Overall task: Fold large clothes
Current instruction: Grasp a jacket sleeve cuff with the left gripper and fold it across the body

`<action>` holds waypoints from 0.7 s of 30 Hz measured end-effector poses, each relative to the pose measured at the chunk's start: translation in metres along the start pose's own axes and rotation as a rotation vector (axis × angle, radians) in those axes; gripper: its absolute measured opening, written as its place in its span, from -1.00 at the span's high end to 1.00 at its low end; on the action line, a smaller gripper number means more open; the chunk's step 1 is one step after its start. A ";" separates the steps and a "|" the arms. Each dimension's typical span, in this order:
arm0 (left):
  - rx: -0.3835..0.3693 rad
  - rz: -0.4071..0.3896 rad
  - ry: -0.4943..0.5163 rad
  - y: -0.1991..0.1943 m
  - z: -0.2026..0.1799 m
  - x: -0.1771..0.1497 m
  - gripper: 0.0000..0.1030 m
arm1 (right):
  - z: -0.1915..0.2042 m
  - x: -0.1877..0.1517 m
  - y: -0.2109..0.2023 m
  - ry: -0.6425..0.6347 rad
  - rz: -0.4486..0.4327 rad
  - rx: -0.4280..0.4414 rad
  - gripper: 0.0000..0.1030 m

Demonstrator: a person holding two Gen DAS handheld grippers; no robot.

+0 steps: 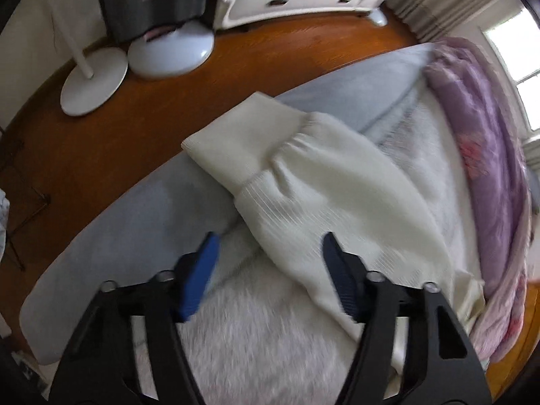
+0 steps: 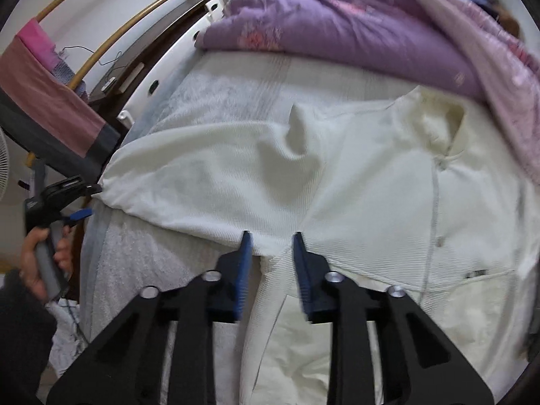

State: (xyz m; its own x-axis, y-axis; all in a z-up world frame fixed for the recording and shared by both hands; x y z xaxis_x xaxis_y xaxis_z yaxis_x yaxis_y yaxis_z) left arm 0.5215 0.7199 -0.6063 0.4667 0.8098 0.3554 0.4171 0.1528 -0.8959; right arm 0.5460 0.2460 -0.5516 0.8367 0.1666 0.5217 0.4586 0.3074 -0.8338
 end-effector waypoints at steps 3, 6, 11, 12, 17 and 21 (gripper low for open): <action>0.027 0.006 -0.042 0.023 0.011 0.008 0.10 | -0.013 -0.009 0.019 0.026 0.027 0.031 0.64; -0.024 0.007 -0.095 0.034 0.016 0.012 0.58 | -0.030 -0.014 0.035 0.090 0.043 0.052 0.65; -0.127 -0.112 -0.117 -0.005 0.017 0.021 0.72 | -0.048 -0.017 0.067 0.162 0.076 0.097 0.98; -0.140 -0.139 -0.112 -0.020 0.017 0.021 0.72 | -0.048 -0.016 0.075 0.164 0.084 0.107 0.99; -0.147 -0.218 -0.034 -0.071 0.008 0.015 0.72 | -0.040 -0.024 0.126 0.199 0.162 0.186 0.99; -0.126 -0.272 0.079 -0.109 -0.021 0.002 0.72 | -0.048 -0.041 0.161 0.270 0.248 0.165 1.00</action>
State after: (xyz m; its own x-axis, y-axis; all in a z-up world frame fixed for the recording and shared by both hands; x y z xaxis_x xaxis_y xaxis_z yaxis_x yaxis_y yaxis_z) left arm 0.4932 0.6935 -0.5025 0.3815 0.7015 0.6020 0.6266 0.2825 -0.7263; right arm 0.5998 0.2440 -0.7160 0.9747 0.0098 0.2235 0.1966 0.4387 -0.8768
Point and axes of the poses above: each gripper's, at about its wrist camera, not at the fingertips, and y roughly the way its jaws point, z to its left, x to its top, the point moved 3 cm from there along y, roughly the way its jaws point, and after that the axes turned 11 degrees about -z, right-handed, at the moved point
